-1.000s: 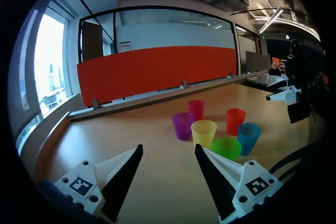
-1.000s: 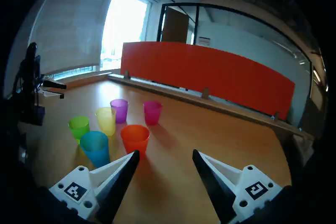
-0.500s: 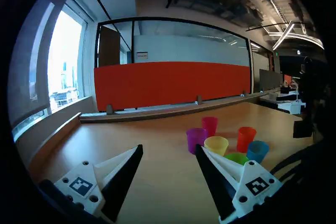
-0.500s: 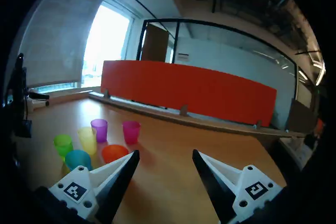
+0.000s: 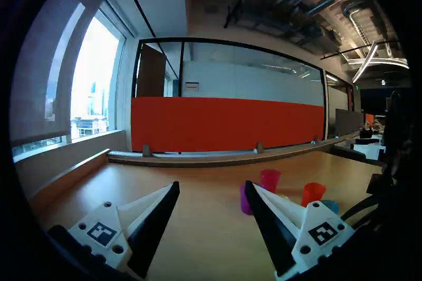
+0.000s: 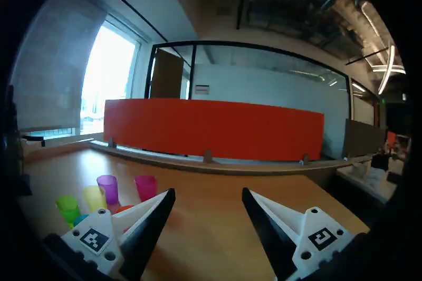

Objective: Pour water

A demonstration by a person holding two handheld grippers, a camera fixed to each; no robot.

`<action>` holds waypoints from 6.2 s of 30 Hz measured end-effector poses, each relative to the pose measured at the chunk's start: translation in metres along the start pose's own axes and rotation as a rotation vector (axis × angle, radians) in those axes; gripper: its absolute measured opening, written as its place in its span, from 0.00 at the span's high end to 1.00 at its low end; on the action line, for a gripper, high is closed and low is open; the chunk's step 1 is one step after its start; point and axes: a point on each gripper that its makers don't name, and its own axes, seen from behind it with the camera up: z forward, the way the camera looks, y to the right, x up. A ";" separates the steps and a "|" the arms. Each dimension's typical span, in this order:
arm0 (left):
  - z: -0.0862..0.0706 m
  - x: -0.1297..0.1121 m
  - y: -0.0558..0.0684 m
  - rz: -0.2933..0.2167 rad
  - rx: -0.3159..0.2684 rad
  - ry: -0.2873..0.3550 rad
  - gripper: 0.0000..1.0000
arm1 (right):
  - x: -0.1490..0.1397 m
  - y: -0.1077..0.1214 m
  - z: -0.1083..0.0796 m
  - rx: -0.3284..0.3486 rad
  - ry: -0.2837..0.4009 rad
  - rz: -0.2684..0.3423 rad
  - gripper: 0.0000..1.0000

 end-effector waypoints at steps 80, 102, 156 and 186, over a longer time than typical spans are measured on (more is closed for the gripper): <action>0.016 -0.057 -0.023 0.014 0.182 0.057 0.08 | 0.017 0.013 -0.001 -0.119 -0.037 0.050 0.00; 0.018 -0.064 -0.028 0.023 0.193 0.021 0.08 | 0.013 0.009 -0.001 -0.107 -0.044 0.041 0.01; 0.018 -0.066 -0.029 0.026 0.190 0.017 0.08 | -0.019 0.021 -0.005 -0.119 0.085 -0.029 0.01; 0.019 -0.066 -0.030 0.026 0.189 0.017 0.08 | -0.060 0.034 0.001 -0.102 0.058 0.049 0.01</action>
